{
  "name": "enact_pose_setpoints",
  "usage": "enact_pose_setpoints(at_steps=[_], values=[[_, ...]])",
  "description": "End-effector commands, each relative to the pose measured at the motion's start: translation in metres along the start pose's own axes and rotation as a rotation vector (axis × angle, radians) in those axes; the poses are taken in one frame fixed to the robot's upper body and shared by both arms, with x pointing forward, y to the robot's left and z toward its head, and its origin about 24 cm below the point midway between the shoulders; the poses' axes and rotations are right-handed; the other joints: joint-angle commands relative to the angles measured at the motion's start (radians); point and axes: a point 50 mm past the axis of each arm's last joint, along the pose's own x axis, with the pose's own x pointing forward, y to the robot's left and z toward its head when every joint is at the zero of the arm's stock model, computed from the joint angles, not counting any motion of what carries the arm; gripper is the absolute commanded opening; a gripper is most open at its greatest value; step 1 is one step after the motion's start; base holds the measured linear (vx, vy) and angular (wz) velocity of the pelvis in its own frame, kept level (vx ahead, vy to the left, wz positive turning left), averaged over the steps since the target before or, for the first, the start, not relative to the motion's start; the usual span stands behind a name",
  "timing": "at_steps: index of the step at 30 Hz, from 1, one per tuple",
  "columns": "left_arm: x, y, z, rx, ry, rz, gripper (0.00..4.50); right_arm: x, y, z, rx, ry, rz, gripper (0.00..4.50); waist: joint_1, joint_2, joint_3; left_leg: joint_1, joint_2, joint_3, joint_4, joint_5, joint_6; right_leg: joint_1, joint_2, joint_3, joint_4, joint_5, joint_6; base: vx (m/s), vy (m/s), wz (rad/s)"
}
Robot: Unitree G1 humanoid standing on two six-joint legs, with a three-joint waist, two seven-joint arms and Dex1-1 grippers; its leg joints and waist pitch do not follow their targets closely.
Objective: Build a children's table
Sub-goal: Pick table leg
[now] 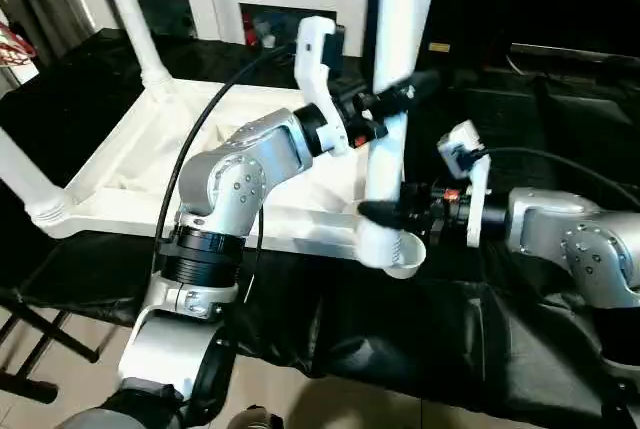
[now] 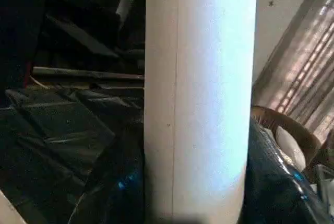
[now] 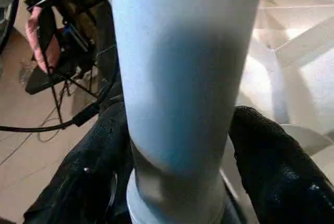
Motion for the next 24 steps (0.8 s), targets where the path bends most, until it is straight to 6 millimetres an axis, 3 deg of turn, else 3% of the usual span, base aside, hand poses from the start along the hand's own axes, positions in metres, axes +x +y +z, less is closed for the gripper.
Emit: enact_pose_setpoints(at_steps=[1,11,20,21,24], values=[[0.0019,-0.0063,0.0052,0.028,0.003,-0.038,1.79,0.0012,0.0005,0.0014,0.011,0.004,0.020,3.08,0.003,-0.028,-0.081,0.024,0.046,-0.011,-0.068,-0.053,0.041,0.053,-0.047,0.023,-0.062,-0.055,-0.254,0.000,0.000,0.00],[0.0021,-0.0109,0.0065,0.007,-0.009,-0.079,1.79,0.0050,-0.0007,-0.0019,0.044,-0.005,0.035,3.08,0.006,-0.025,-0.083,0.022,0.045,-0.012,-0.067,-0.056,0.036,0.055,-0.046,0.022,-0.058,-0.032,-0.263,0.000,0.000,0.00],[0.0016,-0.0118,0.0065,0.003,-0.009,-0.092,1.79,0.0074,-0.0014,-0.0030,0.051,-0.006,0.037,3.08,0.006,-0.029,-0.084,0.022,0.044,-0.011,-0.066,-0.054,0.038,0.056,-0.045,0.022,-0.059,-0.031,-0.262,0.000,0.000,0.00],[0.0012,-0.0120,0.0065,0.004,-0.007,-0.094,1.79,0.0075,-0.0013,-0.0030,0.051,-0.006,0.038,2.82,0.007,-0.029,-0.084,0.023,0.045,-0.011,-0.065,-0.049,0.040,0.057,-0.046,0.022,-0.056,-0.027,-0.262,0.000,0.000,0.00],[0.0007,-0.0125,0.0058,0.003,-0.004,-0.096,1.79,0.0072,-0.0018,-0.0028,0.052,-0.005,0.040,2.70,0.007,-0.028,-0.084,0.023,0.044,-0.011,-0.065,-0.054,0.040,0.056,-0.046,0.022,-0.057,-0.033,-0.260,0.000,0.000,0.00]])
